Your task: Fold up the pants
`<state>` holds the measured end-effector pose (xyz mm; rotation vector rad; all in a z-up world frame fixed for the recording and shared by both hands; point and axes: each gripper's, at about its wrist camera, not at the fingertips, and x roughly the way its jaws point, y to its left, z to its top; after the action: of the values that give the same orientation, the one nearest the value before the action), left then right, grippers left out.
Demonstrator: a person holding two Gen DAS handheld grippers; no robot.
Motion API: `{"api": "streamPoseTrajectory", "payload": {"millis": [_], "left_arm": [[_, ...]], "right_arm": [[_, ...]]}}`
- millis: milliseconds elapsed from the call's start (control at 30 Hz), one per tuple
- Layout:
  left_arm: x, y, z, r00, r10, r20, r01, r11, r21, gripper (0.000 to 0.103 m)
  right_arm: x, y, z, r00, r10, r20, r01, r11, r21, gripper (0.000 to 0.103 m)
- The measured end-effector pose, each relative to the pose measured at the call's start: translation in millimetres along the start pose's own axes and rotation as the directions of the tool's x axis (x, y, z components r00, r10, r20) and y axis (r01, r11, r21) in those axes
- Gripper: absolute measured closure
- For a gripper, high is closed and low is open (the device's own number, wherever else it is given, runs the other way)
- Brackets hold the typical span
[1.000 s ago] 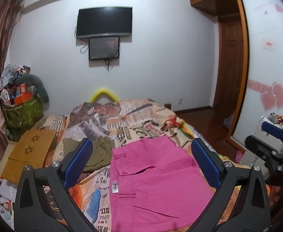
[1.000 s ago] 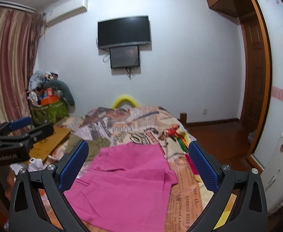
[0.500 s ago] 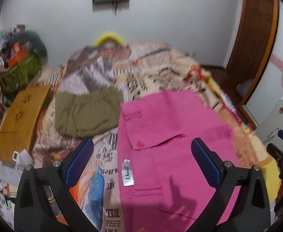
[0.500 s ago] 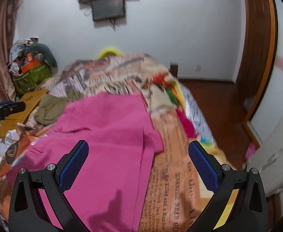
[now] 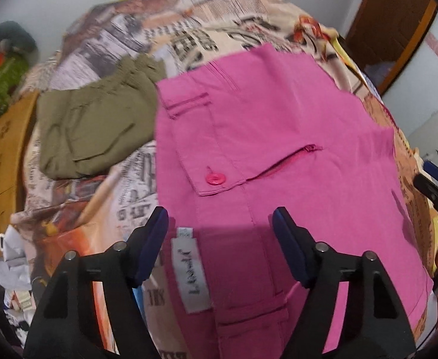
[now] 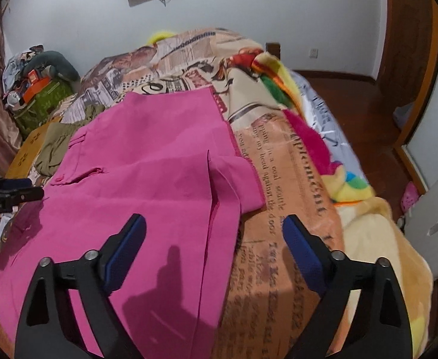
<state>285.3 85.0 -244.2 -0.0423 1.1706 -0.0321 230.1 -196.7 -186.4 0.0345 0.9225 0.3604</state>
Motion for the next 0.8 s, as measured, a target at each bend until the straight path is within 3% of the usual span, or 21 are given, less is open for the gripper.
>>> {"api": "streamPoseTrajectory", "payload": {"millis": [67,300,467,533,667,800], "left_arm": [[6.7,-0.5,4.3,1.000,0.003,-0.021,-0.002,1.000,0.017,0.031],[23.1,9.6,11.6,0.997,-0.021,-0.077,0.021,1.000,0.005,0.031],[30.0,14.1,8.3,0.995,-0.055,-0.082,0.055,0.998,-0.008,0.033],[29.1,12.6,6.2,0.995,-0.069,-0.070,0.069,0.998,0.003,0.042],[27.8,11.9,2.7,0.995,-0.085,-0.054,0.085,0.996,-0.002,0.050],[28.1,13.0,-0.8,0.996,-0.082,-0.043,0.082,0.997,-0.014,0.051]], "right_arm": [[7.8,0.0,5.5,1.000,0.025,-0.014,-0.025,1.000,0.010,0.025],[34.1,-0.5,25.5,0.999,0.039,-0.029,-0.039,0.999,-0.020,0.029],[54.3,-1.6,34.1,0.996,0.050,-0.069,-0.052,0.998,-0.026,0.056],[59.8,-2.2,33.4,0.994,0.063,-0.086,-0.065,0.998,-0.019,0.066],[69.7,1.0,27.6,0.992,0.062,-0.114,-0.065,0.998,-0.025,0.093],[77.3,1.9,22.7,0.988,0.066,-0.136,-0.071,0.997,-0.029,0.097]]}}
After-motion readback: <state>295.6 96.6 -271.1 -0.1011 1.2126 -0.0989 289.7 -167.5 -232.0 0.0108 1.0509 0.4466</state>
